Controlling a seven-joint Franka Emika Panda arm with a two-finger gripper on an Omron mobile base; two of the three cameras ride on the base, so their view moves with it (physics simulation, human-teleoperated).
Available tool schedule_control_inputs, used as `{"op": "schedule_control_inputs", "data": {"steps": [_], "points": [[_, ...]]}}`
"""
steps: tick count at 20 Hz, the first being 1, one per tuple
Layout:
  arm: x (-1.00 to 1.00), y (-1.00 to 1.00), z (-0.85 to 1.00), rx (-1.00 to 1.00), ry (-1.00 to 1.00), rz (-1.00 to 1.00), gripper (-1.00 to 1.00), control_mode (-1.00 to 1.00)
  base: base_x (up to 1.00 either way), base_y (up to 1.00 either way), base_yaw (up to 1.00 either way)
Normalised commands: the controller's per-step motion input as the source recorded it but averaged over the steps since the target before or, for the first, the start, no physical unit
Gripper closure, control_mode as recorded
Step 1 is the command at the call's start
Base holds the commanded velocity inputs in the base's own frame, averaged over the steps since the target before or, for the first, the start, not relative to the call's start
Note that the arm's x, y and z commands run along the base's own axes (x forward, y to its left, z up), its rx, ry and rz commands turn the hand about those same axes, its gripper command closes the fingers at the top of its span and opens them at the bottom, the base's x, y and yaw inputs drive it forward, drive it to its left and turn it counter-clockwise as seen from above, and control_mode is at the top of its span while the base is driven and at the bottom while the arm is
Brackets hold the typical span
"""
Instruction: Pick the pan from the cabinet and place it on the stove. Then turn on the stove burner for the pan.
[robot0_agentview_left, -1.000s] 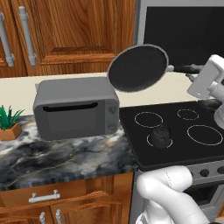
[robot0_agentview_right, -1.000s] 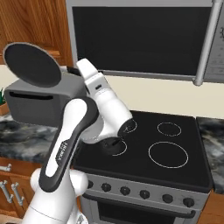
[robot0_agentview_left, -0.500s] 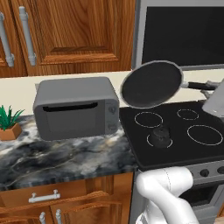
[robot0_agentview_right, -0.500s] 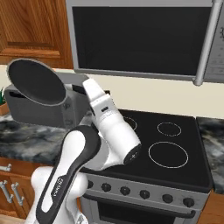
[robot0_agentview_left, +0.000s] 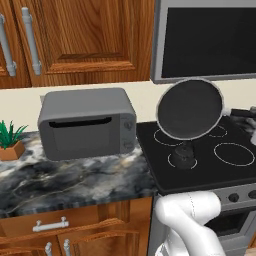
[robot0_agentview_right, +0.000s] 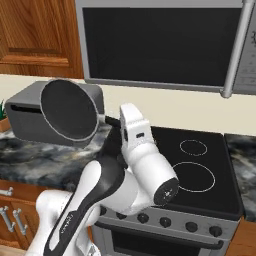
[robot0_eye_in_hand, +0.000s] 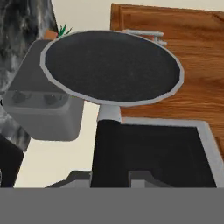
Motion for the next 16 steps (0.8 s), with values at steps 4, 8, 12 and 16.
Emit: {"op": "schedule_control_inputs", "data": {"steps": [4, 8, 12, 16], "points": [[-0.22, -0.66, -0.3, 0.03, 0.34, -0.08, 1.0, -1.0, 0.0, 0.0, 0.0], [-0.18, -0.64, -0.34, 0.03, 0.35, -0.1, 1.0, -1.0, 0.0, 0.0, 0.0], [-0.11, -0.72, -0.34, 0.04, 0.32, -0.12, 1.0, -1.0, 0.0, 0.0, 0.0], [-0.09, -0.78, -0.3, 0.06, 0.32, -0.13, 1.0, -1.0, 0.0, 0.0, 0.0]]}}
